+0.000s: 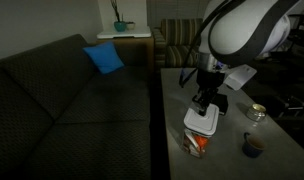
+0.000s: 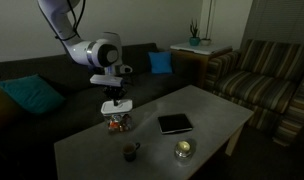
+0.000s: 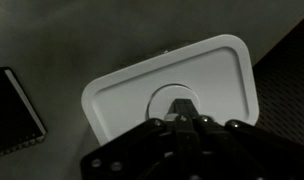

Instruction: Push the button on the lid

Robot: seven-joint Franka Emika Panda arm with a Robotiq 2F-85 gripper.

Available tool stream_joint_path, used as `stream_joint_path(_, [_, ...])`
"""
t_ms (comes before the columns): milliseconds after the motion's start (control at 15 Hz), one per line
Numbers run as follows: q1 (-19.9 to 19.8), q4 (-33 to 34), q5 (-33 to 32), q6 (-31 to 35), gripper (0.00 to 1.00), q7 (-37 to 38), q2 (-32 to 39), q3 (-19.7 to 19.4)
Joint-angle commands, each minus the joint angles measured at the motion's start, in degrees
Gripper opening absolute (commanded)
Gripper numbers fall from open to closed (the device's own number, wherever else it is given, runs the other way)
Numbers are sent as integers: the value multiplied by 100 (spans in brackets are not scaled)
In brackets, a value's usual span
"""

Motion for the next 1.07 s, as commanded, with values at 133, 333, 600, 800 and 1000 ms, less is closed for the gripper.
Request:
stream_joint_path(133, [39,9,28,-69,1,-209,-131,79])
stream_joint_path(333, [38,-21,25,-70,1,-230,-131,85])
stream_joint_path(600, [40,-15,23,-34,0,-225,-120,80])
stream_joint_path(800, [41,3,29,-60,1,-226,-119,85])
stream_joint_path(1000, [43,13,29,-60,1,-226,-119,85])
